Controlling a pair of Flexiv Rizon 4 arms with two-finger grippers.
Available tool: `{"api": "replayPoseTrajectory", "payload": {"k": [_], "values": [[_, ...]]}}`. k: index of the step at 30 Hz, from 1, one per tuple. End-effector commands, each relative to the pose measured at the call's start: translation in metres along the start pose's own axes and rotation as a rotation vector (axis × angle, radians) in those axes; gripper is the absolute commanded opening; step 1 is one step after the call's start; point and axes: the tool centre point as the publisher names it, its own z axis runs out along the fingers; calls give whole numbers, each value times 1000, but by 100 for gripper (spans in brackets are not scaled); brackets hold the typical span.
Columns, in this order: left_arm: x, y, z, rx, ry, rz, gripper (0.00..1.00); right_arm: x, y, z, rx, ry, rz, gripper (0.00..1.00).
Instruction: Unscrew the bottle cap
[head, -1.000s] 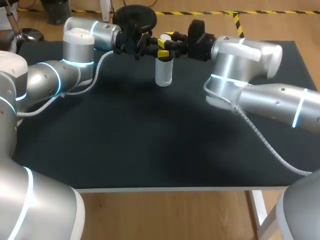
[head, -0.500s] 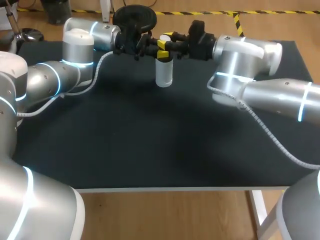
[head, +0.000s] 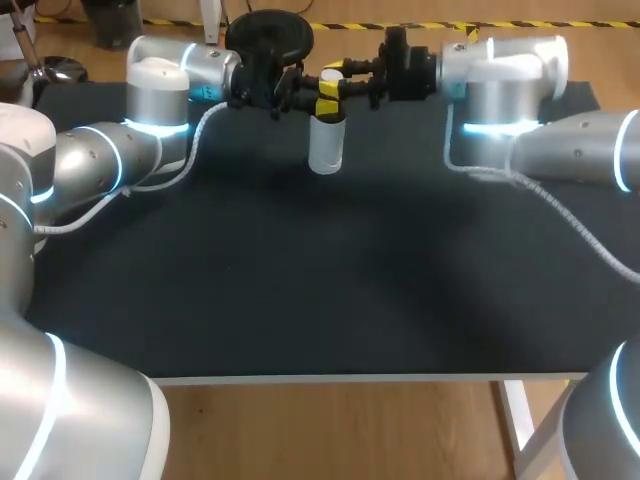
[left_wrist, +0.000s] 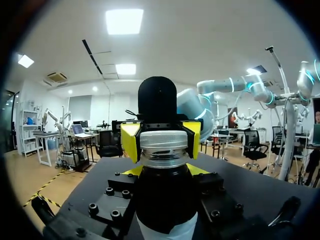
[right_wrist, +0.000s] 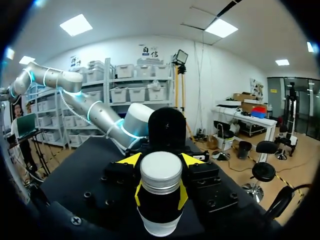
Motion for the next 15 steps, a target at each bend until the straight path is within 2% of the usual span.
{"api": "replayPoseTrajectory", "payload": {"k": [1,10,15], "values": [[-3,0,-1,8,155,0,0,-14,-2,-3,-12,355,-9,0],[-3,0,-1,8,155,0,0,-9,13,-9,-46,503,-47,0],[-3,0,-1,8,155,0,0,-8,20,-17,-33,521,-62,0]]}}
